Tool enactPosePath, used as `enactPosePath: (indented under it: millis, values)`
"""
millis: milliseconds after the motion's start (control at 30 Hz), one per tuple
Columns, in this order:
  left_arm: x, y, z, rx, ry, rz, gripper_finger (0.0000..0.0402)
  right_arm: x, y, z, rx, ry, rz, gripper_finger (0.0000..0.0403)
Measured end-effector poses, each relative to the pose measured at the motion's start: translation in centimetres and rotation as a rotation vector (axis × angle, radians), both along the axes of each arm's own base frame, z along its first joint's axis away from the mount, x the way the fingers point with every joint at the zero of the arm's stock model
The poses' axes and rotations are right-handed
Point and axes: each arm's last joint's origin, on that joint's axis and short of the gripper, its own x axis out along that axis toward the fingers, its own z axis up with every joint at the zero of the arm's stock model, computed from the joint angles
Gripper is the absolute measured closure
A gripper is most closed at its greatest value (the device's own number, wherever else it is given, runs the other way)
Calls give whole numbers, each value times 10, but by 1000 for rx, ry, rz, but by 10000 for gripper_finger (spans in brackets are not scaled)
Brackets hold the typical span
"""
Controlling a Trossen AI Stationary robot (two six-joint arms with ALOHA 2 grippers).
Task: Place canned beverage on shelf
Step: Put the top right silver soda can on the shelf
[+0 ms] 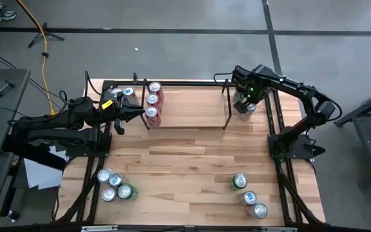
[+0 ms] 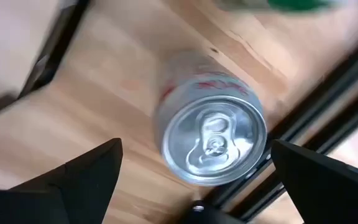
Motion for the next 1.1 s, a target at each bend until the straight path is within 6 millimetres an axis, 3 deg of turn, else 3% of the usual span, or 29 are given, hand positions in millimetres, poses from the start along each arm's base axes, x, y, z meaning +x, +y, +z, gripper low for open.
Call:
enactPosePath:
  millis: [200, 467, 633, 800, 933, 1100]
  values:
    - [0, 0, 0, -21, -5, -2, 402, 6, -6, 17, -44, -54, 248, 6]
    - [0, 0, 0, -21, -4, -2, 401, 9, -8, 26, -74, -81, 248, 6]
    - [0, 0, 0, -22, -4, -1, 402, 4, -7, 26, -37, -36, 400, 6]
    - [0, 0, 0, -23, -5, -1, 402, 2, -6, 26, -16, 10, 667, 6]
    - [0, 0, 0, -25, -5, -1, 402, 1, -3, 18, 39, -7, 800, 6]
    - [0, 0, 0, -45, -9, -3, 402, -6, 2, -6, 114, 57, 917, 6]
